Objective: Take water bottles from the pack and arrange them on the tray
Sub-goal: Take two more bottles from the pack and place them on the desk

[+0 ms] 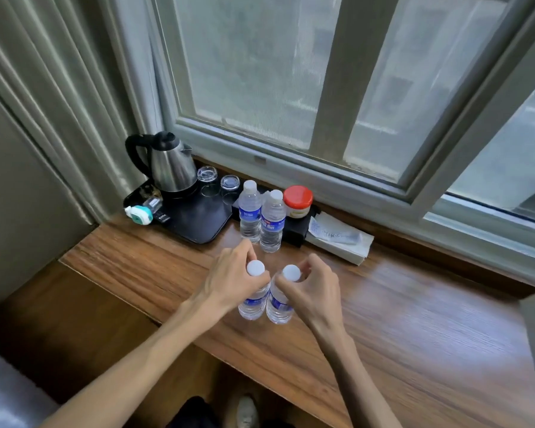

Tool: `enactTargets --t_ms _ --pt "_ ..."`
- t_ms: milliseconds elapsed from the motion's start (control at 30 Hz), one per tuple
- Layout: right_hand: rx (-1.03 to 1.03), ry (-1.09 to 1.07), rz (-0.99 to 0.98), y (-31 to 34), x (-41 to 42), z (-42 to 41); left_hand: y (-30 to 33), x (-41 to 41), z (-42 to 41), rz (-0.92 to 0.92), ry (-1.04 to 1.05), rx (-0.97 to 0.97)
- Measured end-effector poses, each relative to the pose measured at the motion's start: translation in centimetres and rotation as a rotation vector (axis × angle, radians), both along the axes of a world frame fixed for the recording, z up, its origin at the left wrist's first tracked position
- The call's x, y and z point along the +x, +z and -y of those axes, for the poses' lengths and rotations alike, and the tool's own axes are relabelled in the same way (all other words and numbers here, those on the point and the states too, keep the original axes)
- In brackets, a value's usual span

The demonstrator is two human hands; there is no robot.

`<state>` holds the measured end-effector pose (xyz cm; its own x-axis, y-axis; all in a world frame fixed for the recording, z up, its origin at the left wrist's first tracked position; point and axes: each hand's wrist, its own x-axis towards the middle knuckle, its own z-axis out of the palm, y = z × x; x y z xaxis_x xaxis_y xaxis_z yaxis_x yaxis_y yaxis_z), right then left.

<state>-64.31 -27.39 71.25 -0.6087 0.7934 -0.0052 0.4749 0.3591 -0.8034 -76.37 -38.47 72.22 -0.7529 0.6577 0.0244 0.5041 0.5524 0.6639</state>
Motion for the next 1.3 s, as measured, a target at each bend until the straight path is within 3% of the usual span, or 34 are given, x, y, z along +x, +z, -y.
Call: enactTargets --t_ms 433,733,1300 --pt "-0.001 -0.302 0.064 -1.1 -11.4 3.4 -1.5 -13.1 0.3 -0.004 -0.263 -0.028" --pt "0.002 -0.417 0.054 -2.1 -15.7 2.9 -1.7 -17.1 -1.4 0.055 -0.331 0.024" --pt "0.028 -0.364 0.063 -2.1 -16.6 -1.1 -3.0 -17.9 -5.6 0.010 -0.299 0.086"
